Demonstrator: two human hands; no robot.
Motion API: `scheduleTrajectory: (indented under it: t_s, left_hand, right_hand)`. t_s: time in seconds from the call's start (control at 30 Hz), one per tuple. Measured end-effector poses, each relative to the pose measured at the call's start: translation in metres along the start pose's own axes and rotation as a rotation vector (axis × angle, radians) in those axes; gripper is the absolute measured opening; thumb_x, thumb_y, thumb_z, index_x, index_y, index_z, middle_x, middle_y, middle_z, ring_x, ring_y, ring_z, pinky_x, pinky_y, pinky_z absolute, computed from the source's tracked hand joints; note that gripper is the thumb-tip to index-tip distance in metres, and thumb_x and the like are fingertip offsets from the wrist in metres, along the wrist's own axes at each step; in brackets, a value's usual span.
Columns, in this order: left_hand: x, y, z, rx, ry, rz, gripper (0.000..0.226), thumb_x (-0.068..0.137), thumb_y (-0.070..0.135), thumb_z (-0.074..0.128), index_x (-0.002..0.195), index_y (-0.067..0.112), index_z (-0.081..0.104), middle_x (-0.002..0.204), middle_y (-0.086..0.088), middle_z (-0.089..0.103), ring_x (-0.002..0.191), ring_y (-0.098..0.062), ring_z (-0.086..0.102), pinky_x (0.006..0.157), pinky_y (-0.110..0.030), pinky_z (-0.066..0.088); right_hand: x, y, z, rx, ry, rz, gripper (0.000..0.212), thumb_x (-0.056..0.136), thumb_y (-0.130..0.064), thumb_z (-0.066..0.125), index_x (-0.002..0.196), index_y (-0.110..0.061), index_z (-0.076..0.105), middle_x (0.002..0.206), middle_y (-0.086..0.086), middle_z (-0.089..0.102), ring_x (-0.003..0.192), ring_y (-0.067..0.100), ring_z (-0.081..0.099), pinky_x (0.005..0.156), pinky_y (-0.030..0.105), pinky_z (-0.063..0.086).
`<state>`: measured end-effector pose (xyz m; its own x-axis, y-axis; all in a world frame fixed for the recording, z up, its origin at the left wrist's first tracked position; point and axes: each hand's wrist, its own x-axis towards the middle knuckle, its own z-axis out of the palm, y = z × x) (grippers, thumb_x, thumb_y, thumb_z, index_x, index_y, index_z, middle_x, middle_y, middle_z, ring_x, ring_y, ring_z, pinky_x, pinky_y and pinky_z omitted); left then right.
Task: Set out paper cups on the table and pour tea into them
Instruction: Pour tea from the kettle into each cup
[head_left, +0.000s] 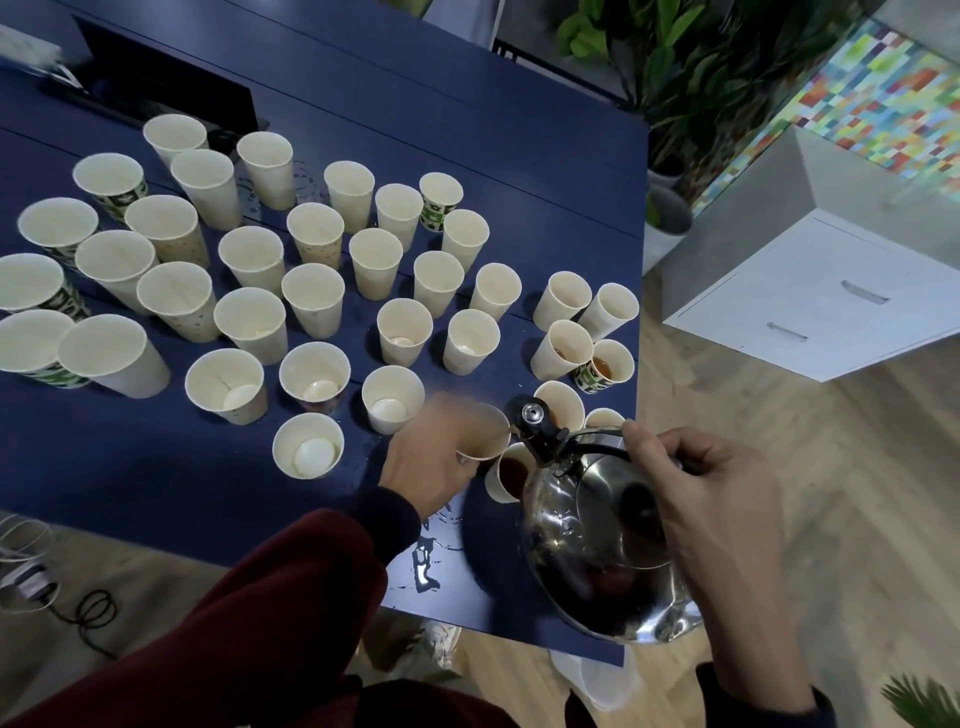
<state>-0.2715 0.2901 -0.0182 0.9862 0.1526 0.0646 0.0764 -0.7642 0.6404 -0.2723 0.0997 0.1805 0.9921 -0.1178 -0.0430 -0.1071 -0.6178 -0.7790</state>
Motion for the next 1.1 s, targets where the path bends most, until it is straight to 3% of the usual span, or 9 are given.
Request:
scheduleTrajectory:
  t_s: [0.1,0.27,0.6,0.73,0.8,0.93,1.0,1.1]
  left_hand:
    - [0.002,0.001,-0.002,0.017,-0.005,-0.006,0.059,0.072,0.026,0.078,0.126,0.021,0.054,0.116,0.0,0.055,0.097,-0.024,0.061,0.07,-0.034,0.052]
    - [0.003,0.0,-0.005,0.038,-0.008,-0.013,0.058,0.072,0.027,0.078,0.124,0.022,0.053,0.114,0.001,0.055,0.093,-0.025,0.062,0.066,-0.037,0.053]
    - [0.005,-0.004,-0.014,0.06,-0.064,0.01,0.057,0.074,0.028,0.077,0.126,0.02,0.053,0.116,0.0,0.053,0.096,-0.026,0.062,0.067,-0.035,0.049]
    - [0.008,-0.001,-0.027,0.051,-0.113,0.072,0.069,0.074,0.036,0.076,0.135,0.019,0.048,0.125,-0.001,0.049,0.103,-0.025,0.06,0.07,-0.029,0.041]
    - [0.012,-0.001,-0.036,0.03,-0.118,0.093,0.072,0.075,0.042,0.075,0.137,0.019,0.046,0.126,-0.001,0.048,0.102,-0.024,0.059,0.072,-0.031,0.045]
    - [0.03,-0.005,-0.049,-0.015,-0.056,0.056,0.055,0.083,0.036,0.066,0.131,0.017,0.049,0.118,-0.003,0.048,0.096,-0.027,0.059,0.075,-0.041,0.05]
    - [0.044,-0.006,-0.055,0.012,-0.028,0.02,0.045,0.085,0.03,0.064,0.126,0.015,0.052,0.118,-0.004,0.048,0.096,-0.028,0.059,0.071,-0.035,0.044]
    - [0.067,-0.008,-0.062,0.04,-0.013,-0.015,0.046,0.085,0.024,0.066,0.127,0.014,0.053,0.124,-0.007,0.049,0.104,-0.033,0.058,0.073,-0.041,0.048]
  right_hand:
    - [0.0,-0.002,0.001,-0.008,0.001,-0.005,0.04,0.086,-0.031,0.077,0.056,-0.009,0.062,0.047,0.0,0.043,0.045,0.006,0.037,0.045,0.019,0.03]
    - [-0.001,-0.008,0.005,-0.042,-0.004,-0.024,0.039,0.087,-0.03,0.076,0.057,-0.008,0.064,0.055,0.013,0.05,0.046,0.007,0.037,0.046,0.019,0.032]
    - [-0.001,-0.014,0.016,-0.026,0.035,-0.004,0.039,0.087,-0.034,0.077,0.056,-0.015,0.064,0.047,0.0,0.048,0.047,0.007,0.041,0.052,0.029,0.036]
    - [-0.003,-0.02,0.017,0.051,0.068,0.032,0.037,0.087,-0.035,0.076,0.061,-0.01,0.066,0.052,0.013,0.048,0.051,0.014,0.042,0.058,0.034,0.038]
    - [-0.003,-0.021,0.017,0.094,0.1,0.057,0.039,0.087,-0.035,0.076,0.063,-0.006,0.066,0.052,0.012,0.047,0.052,0.017,0.042,0.058,0.035,0.038]
    - [-0.002,-0.026,0.016,0.165,0.159,0.07,0.034,0.091,-0.028,0.071,0.07,-0.001,0.069,0.048,-0.001,0.047,0.046,0.008,0.041,0.047,0.021,0.037]
    - [0.001,-0.031,0.013,0.195,0.169,0.066,0.032,0.092,-0.024,0.069,0.075,0.002,0.071,0.054,0.007,0.049,0.045,0.007,0.038,0.04,0.015,0.032]
    - [0.01,-0.036,0.012,0.202,0.159,0.036,0.033,0.092,-0.026,0.068,0.074,0.001,0.069,0.057,0.012,0.048,0.048,0.011,0.04,0.04,0.017,0.033]
